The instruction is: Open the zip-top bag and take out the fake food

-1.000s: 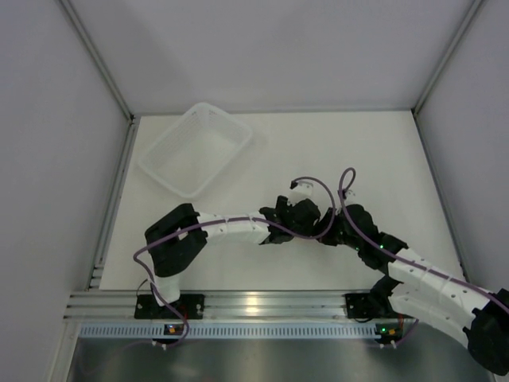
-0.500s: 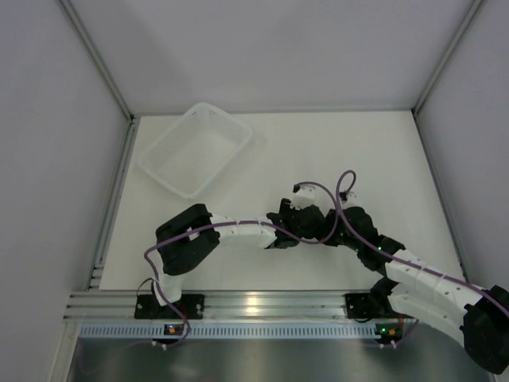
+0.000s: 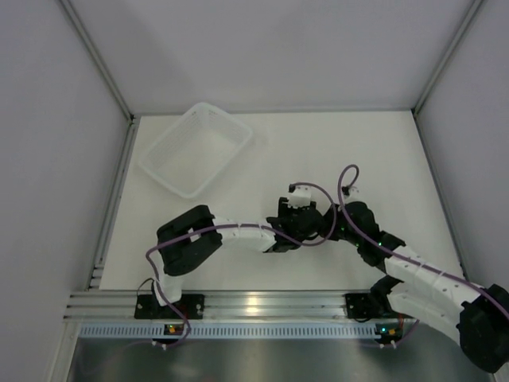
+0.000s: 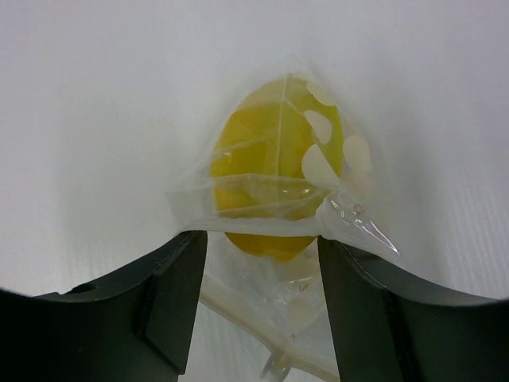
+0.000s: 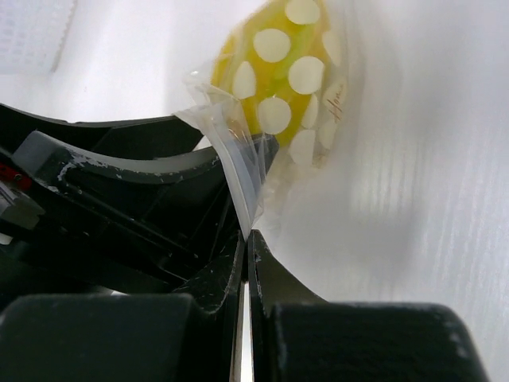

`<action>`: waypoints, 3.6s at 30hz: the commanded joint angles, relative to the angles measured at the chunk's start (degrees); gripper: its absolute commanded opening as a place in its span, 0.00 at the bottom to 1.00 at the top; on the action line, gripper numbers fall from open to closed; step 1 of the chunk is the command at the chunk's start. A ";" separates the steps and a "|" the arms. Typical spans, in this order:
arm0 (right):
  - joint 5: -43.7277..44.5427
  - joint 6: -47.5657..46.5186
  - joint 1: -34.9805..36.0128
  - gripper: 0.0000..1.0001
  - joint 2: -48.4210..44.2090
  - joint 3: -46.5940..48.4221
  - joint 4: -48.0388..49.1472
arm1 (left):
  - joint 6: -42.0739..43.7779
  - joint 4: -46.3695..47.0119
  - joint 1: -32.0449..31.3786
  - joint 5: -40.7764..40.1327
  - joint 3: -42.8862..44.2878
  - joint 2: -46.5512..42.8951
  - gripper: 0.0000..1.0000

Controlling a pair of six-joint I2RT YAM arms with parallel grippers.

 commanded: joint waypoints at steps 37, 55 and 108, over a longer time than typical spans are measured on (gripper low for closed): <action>-9.80 11.36 2.36 0.00 -16.22 -1.13 -5.69 | -1.84 -18.28 -4.69 29.58 2.63 -6.31 0.67; -2.85 1.78 2.36 0.00 -22.73 1.60 -16.51 | -4.21 -18.28 -6.01 29.14 7.12 -0.33 0.24; 21.50 -12.99 19.06 0.00 -0.76 25.95 -23.20 | 3.44 10.03 -14.01 0.67 -23.29 -34.61 0.00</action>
